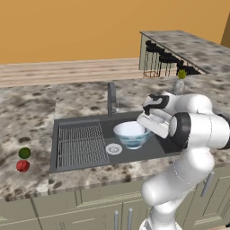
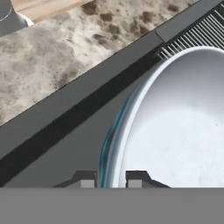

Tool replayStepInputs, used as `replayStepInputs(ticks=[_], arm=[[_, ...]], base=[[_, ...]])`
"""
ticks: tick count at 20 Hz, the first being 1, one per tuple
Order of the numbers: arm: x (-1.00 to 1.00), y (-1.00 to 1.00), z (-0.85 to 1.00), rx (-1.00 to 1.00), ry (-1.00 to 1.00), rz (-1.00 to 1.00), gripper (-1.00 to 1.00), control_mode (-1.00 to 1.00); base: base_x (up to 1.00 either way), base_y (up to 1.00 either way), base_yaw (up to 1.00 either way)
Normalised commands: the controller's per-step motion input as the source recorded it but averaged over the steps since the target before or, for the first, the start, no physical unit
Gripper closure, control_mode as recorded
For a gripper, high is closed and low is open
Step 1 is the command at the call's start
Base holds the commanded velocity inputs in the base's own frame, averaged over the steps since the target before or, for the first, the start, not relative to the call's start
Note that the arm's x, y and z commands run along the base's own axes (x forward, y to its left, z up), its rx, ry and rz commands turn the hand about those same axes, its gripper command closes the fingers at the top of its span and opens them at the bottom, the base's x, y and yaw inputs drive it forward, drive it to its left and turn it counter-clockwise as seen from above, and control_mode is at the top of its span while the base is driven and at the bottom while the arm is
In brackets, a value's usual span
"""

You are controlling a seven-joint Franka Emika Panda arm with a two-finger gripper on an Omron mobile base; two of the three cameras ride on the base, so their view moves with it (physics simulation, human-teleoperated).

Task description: Remove the bell pepper and lime from the sink. Then move the bowl and cup from the counter to the sink for washing.

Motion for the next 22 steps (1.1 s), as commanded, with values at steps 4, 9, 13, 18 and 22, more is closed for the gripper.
replayStepInputs(ticks=[4,9,13,18,22], arm=[[0.21,0.19,-0.28,0.06,0.0,0.15,1.0,-1.0],[0.25,0.14,-0.27,0.05,0.0,0.13,1.0,-1.0],[0.25,0.11,-0.25,0.03,0.0,0.11,1.0,-1.0],[0.26,0.06,-0.22,0.01,0.0,0.09,1.0,-1.0],[0.28,0.0,-0.19,0.0,0.0,0.05,1.0,-1.0]], base=[[0.0,0.0,0.0],[0.0,0.0,0.0],[0.0,0.0,0.0],[0.0,0.0,0.0],[0.0,0.0,0.0]])
